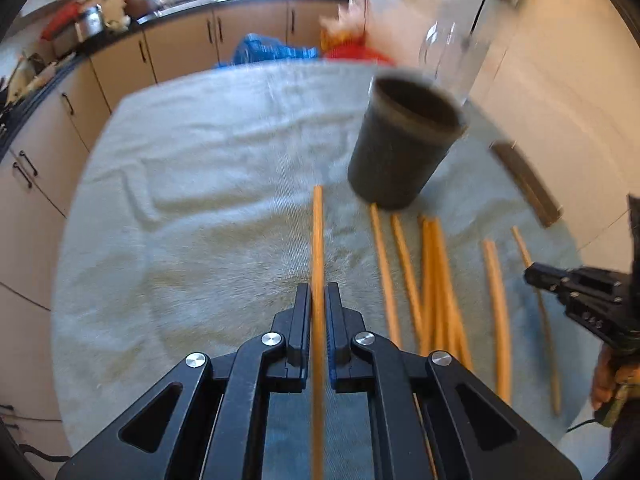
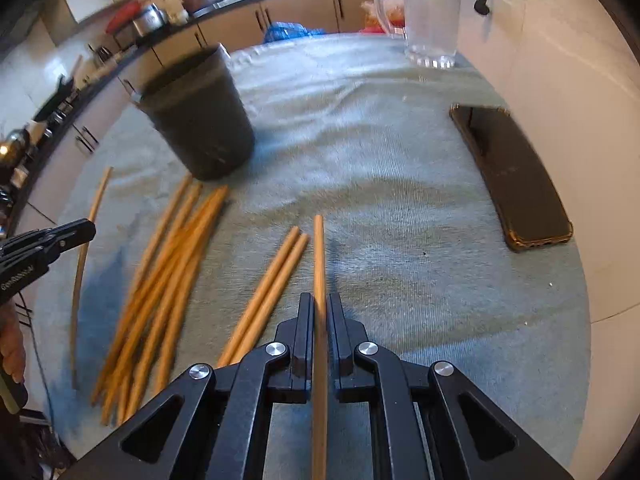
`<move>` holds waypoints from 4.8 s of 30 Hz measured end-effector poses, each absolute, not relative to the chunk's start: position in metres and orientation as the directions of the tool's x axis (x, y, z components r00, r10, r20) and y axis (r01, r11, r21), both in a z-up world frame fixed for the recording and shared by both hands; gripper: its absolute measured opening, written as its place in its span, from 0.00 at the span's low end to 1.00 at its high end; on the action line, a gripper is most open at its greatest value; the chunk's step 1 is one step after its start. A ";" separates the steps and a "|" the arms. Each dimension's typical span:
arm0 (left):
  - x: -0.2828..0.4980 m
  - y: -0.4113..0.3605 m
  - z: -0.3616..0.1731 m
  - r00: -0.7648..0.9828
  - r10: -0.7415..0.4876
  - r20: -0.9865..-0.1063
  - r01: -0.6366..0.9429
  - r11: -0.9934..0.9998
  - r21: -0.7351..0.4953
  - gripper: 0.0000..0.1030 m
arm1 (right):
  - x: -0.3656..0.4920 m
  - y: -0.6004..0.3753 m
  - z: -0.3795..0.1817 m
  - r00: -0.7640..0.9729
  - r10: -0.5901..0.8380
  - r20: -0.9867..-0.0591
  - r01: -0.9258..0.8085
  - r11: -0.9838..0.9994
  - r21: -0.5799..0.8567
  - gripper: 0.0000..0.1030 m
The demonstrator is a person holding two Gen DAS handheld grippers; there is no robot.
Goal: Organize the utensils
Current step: 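Close the left gripper on a wooden chopstick while the right gripper grasps another, then lift both held chopsticks upright and carry them over the black utensil holder, then lower both chopsticks into the black holder and open both grippers, then lower the left gripper and close it on another wooden chopstick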
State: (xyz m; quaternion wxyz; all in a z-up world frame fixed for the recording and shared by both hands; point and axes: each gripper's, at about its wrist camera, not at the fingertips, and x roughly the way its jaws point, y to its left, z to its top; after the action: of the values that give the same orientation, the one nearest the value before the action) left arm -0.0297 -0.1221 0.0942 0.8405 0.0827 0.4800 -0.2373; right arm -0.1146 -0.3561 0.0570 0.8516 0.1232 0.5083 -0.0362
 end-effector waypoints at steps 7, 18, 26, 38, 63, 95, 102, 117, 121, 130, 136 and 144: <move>-0.078 -0.102 0.158 0.554 -0.395 -0.733 0.484 0.869 -0.103 0.06 | -0.156 -0.341 0.108 0.628 0.040 -0.777 0.147 0.974 0.170 0.07; -0.162 -0.089 0.199 0.682 -0.411 -0.605 0.514 0.858 -0.004 0.06 | -0.212 -0.319 0.165 0.748 0.040 -0.662 0.082 0.985 0.153 0.07; -0.173 -0.089 0.210 0.704 -0.438 -0.559 0.523 0.852 -0.010 0.06 | -0.229 -0.314 0.183 0.793 0.041 -0.608 0.060 0.988 0.145 0.07; -0.115 -0.102 0.246 0.688 -0.499 -0.527 0.516 0.847 -0.128 0.06 | -0.191 -0.331 0.227 0.858 0.045 -0.512 0.072 0.976 0.207 0.07; 0.070 -0.207 0.224 0.629 -0.484 -0.608 0.468 0.861 -0.202 0.06 | 0.009 -0.362 0.222 0.869 0.020 -0.495 0.179 0.919 0.352 0.07; -0.071 -0.092 0.247 0.725 -0.414 -0.551 0.395 0.905 -0.159 0.56 | -0.136 -0.375 0.250 0.850 -0.022 -0.527 0.199 0.939 0.282 0.64; -0.082 -0.090 0.181 0.626 -0.393 -0.674 0.400 0.903 -0.155 0.56 | -0.204 -0.416 0.247 0.758 -0.254 -0.600 0.348 0.937 0.043 0.74; -0.074 -0.183 0.048 0.344 -0.370 -0.863 0.602 0.792 -0.101 0.43 | -0.177 -0.378 0.074 0.533 0.057 -0.844 0.163 0.972 0.168 0.61; -0.068 -0.191 0.041 0.348 -0.337 -0.875 0.610 0.790 -0.061 0.12 | -0.159 -0.358 0.050 0.514 0.158 -0.843 0.137 0.955 0.262 0.60; -0.038 -0.144 0.041 0.356 -0.367 -0.860 0.484 0.859 -0.166 0.00 | -0.140 -0.331 0.039 0.517 0.141 -0.844 0.105 0.968 0.226 0.53; -0.043 -0.140 0.044 0.349 -0.425 -0.835 0.507 0.835 -0.213 0.02 | -0.135 -0.323 0.040 0.530 0.079 -0.844 0.110 0.981 0.161 0.44; -0.042 -0.165 0.039 0.298 -0.469 -0.831 0.535 0.804 -0.262 0.27 | -0.134 -0.329 0.038 0.505 -0.048 -0.862 0.157 0.987 0.037 0.36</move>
State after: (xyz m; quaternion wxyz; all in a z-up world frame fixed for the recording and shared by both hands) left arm -0.0424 -0.1655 0.0394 0.8050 0.0325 0.5037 -0.3117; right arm -0.1341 -0.3287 0.0375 0.8658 0.0551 0.4938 -0.0591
